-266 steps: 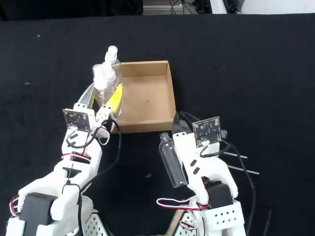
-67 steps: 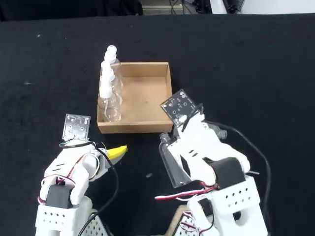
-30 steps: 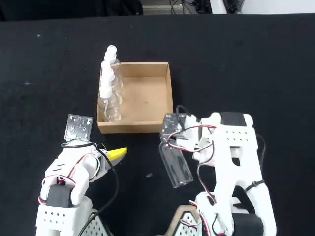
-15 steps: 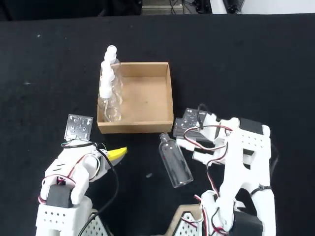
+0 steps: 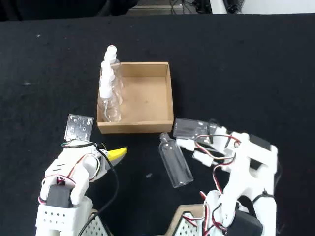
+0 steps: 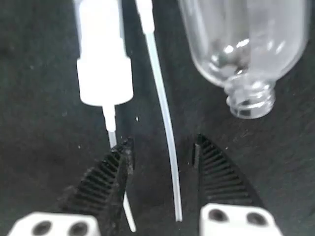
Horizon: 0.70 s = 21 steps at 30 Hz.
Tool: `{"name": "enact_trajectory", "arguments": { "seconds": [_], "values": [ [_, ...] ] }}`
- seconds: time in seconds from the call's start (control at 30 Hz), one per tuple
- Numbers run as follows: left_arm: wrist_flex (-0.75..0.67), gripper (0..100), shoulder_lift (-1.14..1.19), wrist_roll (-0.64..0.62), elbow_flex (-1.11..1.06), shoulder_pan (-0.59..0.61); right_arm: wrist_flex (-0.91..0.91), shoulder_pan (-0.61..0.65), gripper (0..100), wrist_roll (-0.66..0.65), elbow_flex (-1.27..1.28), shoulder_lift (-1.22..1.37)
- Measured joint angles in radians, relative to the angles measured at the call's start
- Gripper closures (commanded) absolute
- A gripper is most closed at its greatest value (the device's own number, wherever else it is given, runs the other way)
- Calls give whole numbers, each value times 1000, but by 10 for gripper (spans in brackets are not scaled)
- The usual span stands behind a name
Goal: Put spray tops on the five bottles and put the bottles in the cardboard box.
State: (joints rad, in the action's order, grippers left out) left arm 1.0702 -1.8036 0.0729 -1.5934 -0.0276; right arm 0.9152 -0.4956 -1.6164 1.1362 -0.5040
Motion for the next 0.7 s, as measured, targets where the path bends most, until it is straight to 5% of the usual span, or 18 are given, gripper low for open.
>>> {"name": "enact_trajectory", "arguments": {
  "seconds": [0.13, 0.27, 0.47, 0.7],
  "values": [
    [0, 636, 0, 0, 0, 0, 0, -48, 845, -15, 2, 0],
    [0, 636, 0, 0, 0, 0, -3, -80, 993, -15, 2, 0],
    [0, 636, 0, 0, -18, 0, 18, -92, 988, -15, -5, 0],
    [0, 636, 0, 0, -18, 0, 313, -101, 987, 91, -195, -5]
  ]
}}
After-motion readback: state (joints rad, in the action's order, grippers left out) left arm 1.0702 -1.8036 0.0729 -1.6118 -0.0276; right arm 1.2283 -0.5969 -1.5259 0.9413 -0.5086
